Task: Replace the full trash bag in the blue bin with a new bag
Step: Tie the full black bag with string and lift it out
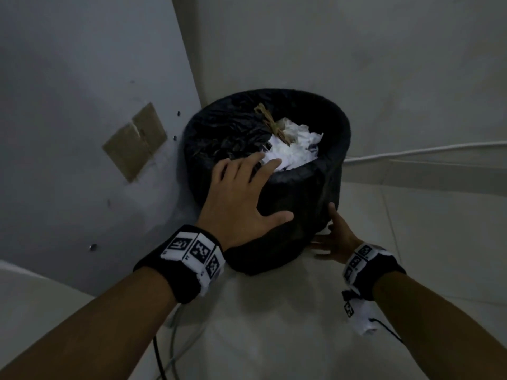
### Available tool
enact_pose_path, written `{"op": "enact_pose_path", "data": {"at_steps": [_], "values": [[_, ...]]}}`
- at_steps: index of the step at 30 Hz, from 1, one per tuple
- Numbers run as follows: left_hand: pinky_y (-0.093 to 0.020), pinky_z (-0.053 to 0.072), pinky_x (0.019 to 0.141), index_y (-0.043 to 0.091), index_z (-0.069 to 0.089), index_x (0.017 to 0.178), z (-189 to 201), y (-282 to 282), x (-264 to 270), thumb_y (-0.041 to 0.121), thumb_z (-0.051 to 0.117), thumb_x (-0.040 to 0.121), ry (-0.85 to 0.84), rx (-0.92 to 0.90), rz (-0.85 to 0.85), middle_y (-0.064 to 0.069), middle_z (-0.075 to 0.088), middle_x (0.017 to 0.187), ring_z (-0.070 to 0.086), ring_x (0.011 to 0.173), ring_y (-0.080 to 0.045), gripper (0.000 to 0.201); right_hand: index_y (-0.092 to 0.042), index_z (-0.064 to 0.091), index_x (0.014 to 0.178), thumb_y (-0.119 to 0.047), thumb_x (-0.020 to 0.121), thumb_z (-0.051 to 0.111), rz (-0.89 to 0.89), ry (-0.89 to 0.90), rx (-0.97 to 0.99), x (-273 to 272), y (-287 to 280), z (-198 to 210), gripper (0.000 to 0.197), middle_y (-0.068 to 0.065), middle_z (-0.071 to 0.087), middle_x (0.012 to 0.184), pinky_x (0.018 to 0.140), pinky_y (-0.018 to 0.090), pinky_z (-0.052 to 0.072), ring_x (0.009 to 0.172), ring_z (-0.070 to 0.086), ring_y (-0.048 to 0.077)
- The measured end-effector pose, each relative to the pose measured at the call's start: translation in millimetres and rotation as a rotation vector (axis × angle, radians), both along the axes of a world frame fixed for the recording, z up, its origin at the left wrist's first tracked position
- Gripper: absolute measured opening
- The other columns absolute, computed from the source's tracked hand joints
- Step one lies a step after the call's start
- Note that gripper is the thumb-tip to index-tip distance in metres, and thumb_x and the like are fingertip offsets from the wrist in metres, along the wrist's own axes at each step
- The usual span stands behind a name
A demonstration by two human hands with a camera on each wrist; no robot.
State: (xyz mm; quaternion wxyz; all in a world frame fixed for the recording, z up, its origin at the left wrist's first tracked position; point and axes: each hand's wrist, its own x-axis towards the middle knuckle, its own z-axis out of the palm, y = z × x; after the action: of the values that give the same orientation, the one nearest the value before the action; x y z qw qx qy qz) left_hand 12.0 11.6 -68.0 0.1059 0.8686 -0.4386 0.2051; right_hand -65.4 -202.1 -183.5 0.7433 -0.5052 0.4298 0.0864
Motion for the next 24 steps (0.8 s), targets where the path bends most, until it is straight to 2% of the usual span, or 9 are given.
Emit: {"op": "enact_pose_path", "data": {"at_steps": [2,5,8,12,16,17,19,21,24], "values": [[-0.044,0.014,0.112,0.028,0.035,0.143,1.5,0.3,-0.2,0.082,0.041,0.073,0.016,0.026,0.011,-0.002,0.039,0.146,0.040,0.129,-0.024,0.089,-0.023,0.027,0.149,-0.077,0.084,0.035,-0.051,-0.069,0.051,2.2,4.4,4.7,0.084,0.010,0.059,0.106,0.109,0.056,0.032,0.122,0.051,0.035],[-0.048,0.013,0.114,0.027,0.033,0.143,0.7,-0.3,-3.9,0.084,0.036,0.072,0.036,0.066,0.036,-0.005,0.037,0.147,0.036,0.133,-0.026,0.091,-0.019,0.047,0.138,-0.075,0.084,0.040,-0.122,-0.162,0.102,-4.2,14.7,17.8,0.077,0.009,0.058,0.121,0.100,0.054,0.043,0.108,0.055,0.033],[-0.051,0.012,0.114,0.022,0.034,0.143,-4.9,-0.1,-10.2,0.084,0.036,0.073,0.010,0.094,0.060,-0.011,0.038,0.145,0.036,0.132,-0.031,0.093,-0.026,0.052,0.133,-0.070,0.086,0.045,-0.124,-0.223,0.134,-16.8,15.5,29.7,0.065,0.006,0.055,0.122,0.087,0.049,0.051,0.104,0.057,0.030],[-0.055,0.013,0.114,0.017,0.029,0.146,-8.8,0.5,-16.4,0.084,0.035,0.073,-0.021,0.098,0.072,-0.015,0.037,0.144,0.035,0.132,-0.034,0.100,-0.037,0.053,0.107,-0.063,0.092,0.041,-0.088,-0.281,0.091,-38.6,7.6,55.6,0.033,0.000,0.055,0.103,0.091,0.051,0.048,0.095,0.058,0.025],[-0.056,0.012,0.114,0.018,0.026,0.146,-7.8,1.5,-17.9,0.082,0.035,0.074,-0.009,0.071,0.049,-0.013,0.035,0.145,0.034,0.134,-0.034,0.098,-0.032,0.050,0.101,-0.054,0.097,0.039,-0.070,-0.320,-0.048,-59.3,7.4,91.1,0.025,-0.006,0.054,0.095,0.098,0.050,0.047,0.088,0.059,0.018],[-0.057,0.012,0.114,0.018,0.026,0.144,-6.7,2.1,-17.3,0.080,0.037,0.075,0.005,0.041,0.025,-0.012,0.035,0.145,0.034,0.134,-0.033,0.094,-0.031,0.047,0.106,-0.051,0.099,0.039,-0.070,-0.330,-0.082,-62.4,8.3,101.4,0.022,-0.007,0.053,0.092,0.099,0.050,0.047,0.085,0.059,0.016],[-0.060,0.012,0.113,0.017,0.030,0.136,-3.1,2.2,-16.5,0.074,0.044,0.077,0.022,-0.048,-0.052,-0.011,0.031,0.148,0.032,0.136,-0.030,0.083,-0.029,0.043,0.114,-0.047,0.100,0.041,-0.086,-0.383,-0.119,-67.1,9.9,122.2,0.023,-0.005,0.058,0.088,0.094,0.048,0.049,0.085,0.062,0.020],[-0.062,0.015,0.112,0.017,0.039,0.125,3.9,-0.4,-18.3,0.070,0.047,0.078,-0.011,-0.092,-0.120,-0.010,0.033,0.145,0.033,0.135,-0.027,0.072,-0.024,0.053,0.103,-0.045,0.099,0.044,-0.107,-0.443,-0.156,-68.2,11.1,138.4,0.023,0.001,0.067,0.089,0.085,0.043,0.053,0.090,0.067,0.024],[-0.049,0.034,0.099,0.018,0.060,0.107,13.5,-9.9,-27.4,0.072,0.048,0.078,-0.124,-0.072,-0.201,-0.008,0.051,0.115,0.048,0.109,-0.029,0.062,-0.021,0.058,0.093,-0.041,0.098,0.047,-0.187,-0.516,-0.144,-62.9,17.6,155.7,0.024,0.005,0.068,0.090,0.073,0.037,0.053,0.085,0.066,0.024]]}}
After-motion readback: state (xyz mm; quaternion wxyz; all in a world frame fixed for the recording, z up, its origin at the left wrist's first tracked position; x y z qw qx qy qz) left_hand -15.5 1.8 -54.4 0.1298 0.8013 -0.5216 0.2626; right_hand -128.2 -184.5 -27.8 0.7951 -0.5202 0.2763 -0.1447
